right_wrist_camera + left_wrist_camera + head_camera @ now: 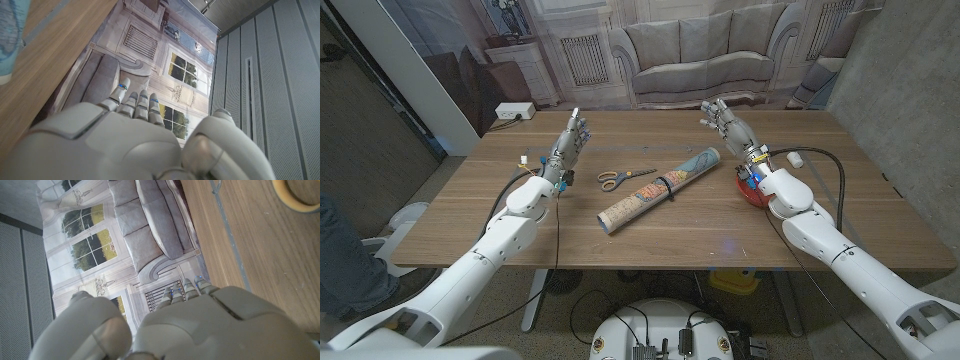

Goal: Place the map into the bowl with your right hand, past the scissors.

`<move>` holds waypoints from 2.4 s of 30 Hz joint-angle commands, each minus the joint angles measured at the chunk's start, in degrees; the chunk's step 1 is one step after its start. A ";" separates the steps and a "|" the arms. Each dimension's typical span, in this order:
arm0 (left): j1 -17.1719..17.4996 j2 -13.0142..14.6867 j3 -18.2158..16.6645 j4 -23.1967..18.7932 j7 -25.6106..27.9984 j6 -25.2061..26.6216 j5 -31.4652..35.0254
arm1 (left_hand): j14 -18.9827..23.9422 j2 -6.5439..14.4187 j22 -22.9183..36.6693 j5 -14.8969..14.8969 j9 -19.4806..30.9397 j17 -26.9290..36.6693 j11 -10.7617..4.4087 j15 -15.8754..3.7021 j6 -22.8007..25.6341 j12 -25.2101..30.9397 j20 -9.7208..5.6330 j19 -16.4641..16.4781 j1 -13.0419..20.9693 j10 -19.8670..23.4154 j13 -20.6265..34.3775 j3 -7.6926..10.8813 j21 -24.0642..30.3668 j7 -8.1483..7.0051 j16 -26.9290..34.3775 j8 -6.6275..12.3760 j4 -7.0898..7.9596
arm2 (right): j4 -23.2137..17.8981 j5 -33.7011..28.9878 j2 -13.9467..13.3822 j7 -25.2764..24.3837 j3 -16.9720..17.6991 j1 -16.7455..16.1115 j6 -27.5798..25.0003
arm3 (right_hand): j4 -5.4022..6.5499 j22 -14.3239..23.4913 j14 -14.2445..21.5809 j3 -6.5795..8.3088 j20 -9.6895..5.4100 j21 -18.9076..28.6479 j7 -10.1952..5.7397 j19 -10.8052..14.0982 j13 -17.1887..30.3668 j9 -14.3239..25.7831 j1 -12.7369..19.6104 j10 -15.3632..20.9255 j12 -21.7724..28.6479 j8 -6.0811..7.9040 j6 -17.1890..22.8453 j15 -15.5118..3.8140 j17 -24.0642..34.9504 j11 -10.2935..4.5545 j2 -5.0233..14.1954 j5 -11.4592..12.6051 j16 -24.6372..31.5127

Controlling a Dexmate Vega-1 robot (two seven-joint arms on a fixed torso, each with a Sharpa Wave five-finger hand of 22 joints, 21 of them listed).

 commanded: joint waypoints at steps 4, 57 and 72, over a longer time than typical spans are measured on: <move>-1.17 -0.07 -0.06 1.78 -1.34 0.09 -0.37 | 0.35 0.21 0.18 0.50 0.32 0.16 0.31 0.19 0.27 -0.08 -2.00 -0.10 0.56 0.10 0.20 -0.54 0.13 0.14 0.01 0.10 -0.03 | -2.22 -3.70 -0.34 -2.38 -0.53 -0.80 0.52 | -0.35 0.14 0.98 -0.15 -3.06 -0.27 0.02 0.84 0.09 0.13 0.51 0.79 0.20 0.34 0.88 -0.23 -0.01 -0.14 0.03 0.28 0.15; -0.81 1.29 -0.45 -0.35 -0.42 1.77 -0.22 | 1.78 0.69 0.19 0.64 0.35 0.20 0.53 0.42 1.49 -0.28 -2.66 1.30 1.36 1.50 0.20 -1.31 0.25 0.65 -0.18 -0.16 -0.36 | -4.39 -18.71 -1.34 -8.45 -1.20 -1.64 5.26 | -0.84 0.17 1.97 -0.39 -3.46 -1.42 -0.62 2.53 0.08 0.16 1.23 1.53 0.16 0.22 1.57 -1.09 0.01 -1.11 0.27 0.49 0.14; 0.72 3.47 -1.32 -2.72 -0.21 2.74 -0.22 | 1.83 0.79 0.20 0.66 0.35 0.21 0.64 0.40 1.66 -0.36 -2.54 1.26 1.47 1.56 0.20 -1.43 0.18 0.61 -0.23 -0.19 -0.40 | -5.08 -22.71 -1.13 -10.03 -2.03 -1.62 5.52 | -1.16 0.17 2.56 -0.35 -3.87 -1.77 -1.54 3.47 0.09 0.18 1.80 2.02 0.23 0.29 2.10 -1.94 -0.01 -1.90 0.48 0.69 0.19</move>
